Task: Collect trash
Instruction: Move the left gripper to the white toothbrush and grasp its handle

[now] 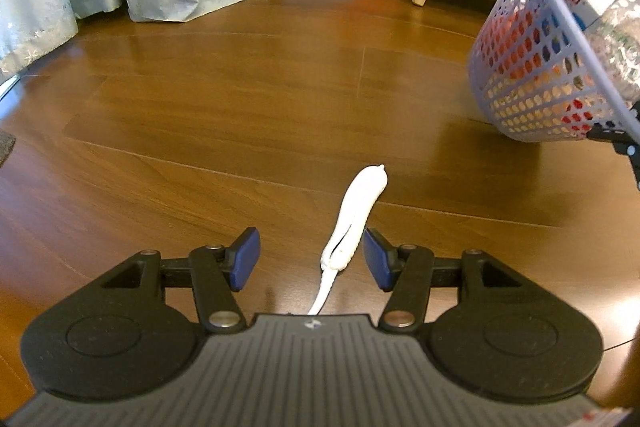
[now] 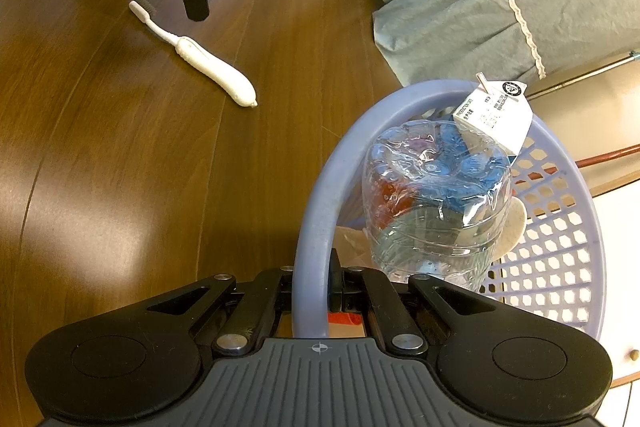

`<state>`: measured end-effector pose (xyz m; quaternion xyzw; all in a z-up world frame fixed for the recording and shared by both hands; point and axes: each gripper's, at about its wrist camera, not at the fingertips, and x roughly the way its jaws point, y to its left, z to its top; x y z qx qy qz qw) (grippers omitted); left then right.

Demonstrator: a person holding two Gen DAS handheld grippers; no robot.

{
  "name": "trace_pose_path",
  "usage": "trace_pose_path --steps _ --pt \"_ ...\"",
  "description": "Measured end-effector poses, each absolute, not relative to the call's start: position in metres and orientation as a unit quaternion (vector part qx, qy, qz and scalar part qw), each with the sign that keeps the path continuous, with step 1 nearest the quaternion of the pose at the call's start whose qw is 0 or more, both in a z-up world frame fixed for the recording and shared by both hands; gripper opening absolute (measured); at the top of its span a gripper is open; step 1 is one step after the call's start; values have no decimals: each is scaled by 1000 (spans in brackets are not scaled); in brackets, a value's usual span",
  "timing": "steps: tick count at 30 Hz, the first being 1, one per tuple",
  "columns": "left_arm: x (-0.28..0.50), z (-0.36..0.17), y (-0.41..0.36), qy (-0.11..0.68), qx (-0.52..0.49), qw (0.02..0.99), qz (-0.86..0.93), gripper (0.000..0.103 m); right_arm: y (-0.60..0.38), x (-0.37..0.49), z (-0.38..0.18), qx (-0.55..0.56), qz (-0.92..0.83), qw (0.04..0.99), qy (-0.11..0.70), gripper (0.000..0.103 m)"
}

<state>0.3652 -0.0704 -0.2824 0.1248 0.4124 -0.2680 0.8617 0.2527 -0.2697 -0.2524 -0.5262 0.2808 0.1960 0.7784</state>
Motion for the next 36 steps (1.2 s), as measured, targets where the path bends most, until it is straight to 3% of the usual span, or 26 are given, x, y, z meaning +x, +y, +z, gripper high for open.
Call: trace_pose_path --steps 13,17,23,30,36 --pt "365 -314 -89 415 163 849 -286 50 -271 254 -252 -528 200 776 280 0" --pt "368 -322 -95 417 173 845 -288 42 -272 254 -253 -529 200 776 280 0" --pt "372 -330 -104 418 186 839 -294 41 -273 255 -253 -527 200 777 280 0" --pt "374 -336 -112 420 198 832 -305 23 -272 254 -253 -528 201 776 280 0" --pt "375 -336 -114 427 202 826 -306 17 -272 255 -253 -529 200 776 280 0"
